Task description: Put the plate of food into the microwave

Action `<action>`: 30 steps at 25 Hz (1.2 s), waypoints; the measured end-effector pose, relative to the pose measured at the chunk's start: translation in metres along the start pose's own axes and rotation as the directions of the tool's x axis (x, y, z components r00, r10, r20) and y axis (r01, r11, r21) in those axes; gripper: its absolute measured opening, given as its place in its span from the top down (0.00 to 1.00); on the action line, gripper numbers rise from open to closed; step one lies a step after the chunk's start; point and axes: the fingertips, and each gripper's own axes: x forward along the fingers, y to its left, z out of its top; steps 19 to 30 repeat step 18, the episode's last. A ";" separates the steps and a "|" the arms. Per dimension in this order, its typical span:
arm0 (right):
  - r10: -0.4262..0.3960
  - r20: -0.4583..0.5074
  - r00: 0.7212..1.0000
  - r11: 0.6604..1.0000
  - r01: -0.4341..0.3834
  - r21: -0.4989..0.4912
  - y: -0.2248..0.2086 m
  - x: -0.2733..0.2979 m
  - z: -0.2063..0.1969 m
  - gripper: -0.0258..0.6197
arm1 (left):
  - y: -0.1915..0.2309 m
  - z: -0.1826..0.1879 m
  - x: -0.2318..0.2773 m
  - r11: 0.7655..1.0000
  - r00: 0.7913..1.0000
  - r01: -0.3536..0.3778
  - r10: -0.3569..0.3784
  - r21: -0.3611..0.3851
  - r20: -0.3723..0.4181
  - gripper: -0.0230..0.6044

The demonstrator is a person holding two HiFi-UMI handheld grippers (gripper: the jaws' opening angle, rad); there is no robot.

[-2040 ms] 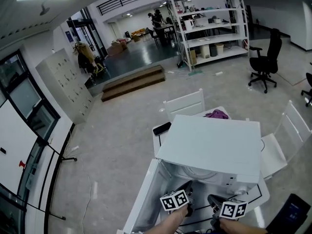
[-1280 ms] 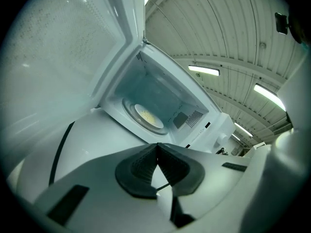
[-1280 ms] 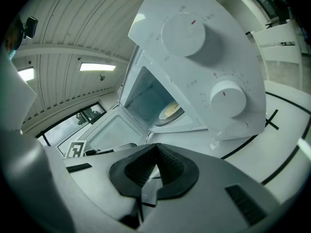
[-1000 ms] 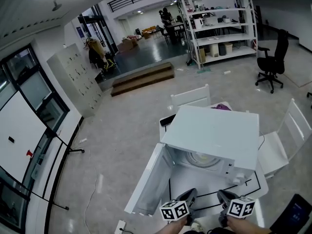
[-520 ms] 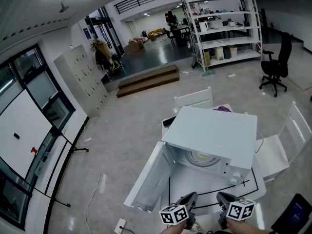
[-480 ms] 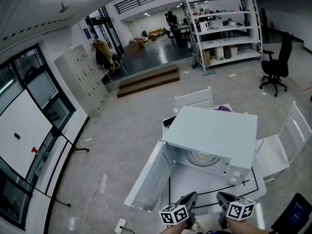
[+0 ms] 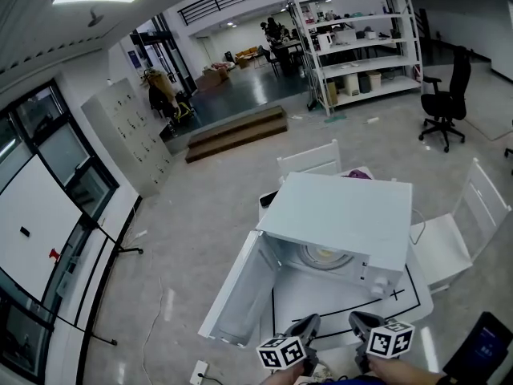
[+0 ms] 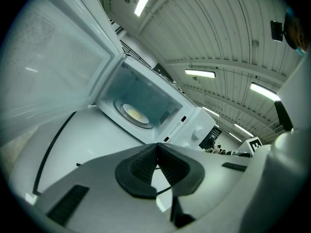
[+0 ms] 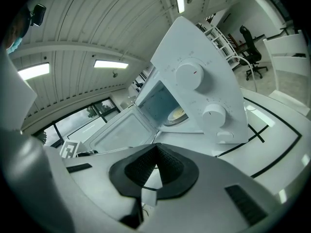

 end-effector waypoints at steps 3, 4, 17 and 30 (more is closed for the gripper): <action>0.000 -0.001 1.000 1.000 0.000 -0.003 -0.001 -0.002 0.000 0.96 | -0.002 0.000 0.002 1.000 1.000 0.003 -0.003 0.001 0.000 0.95; -0.001 -0.001 1.000 1.000 0.001 -0.005 0.000 -0.002 0.000 0.96 | -0.003 0.000 0.002 1.000 1.000 0.004 -0.004 0.001 0.000 0.95; 0.017 -0.017 1.000 0.999 -0.017 -0.034 0.003 -0.007 0.002 0.96 | -0.011 0.000 0.001 1.000 1.000 0.000 0.000 0.011 0.002 0.95; 0.020 -0.018 1.000 0.999 -0.020 -0.036 0.004 -0.007 0.002 0.96 | -0.011 0.000 0.000 1.000 1.000 -0.001 0.001 0.013 0.002 0.95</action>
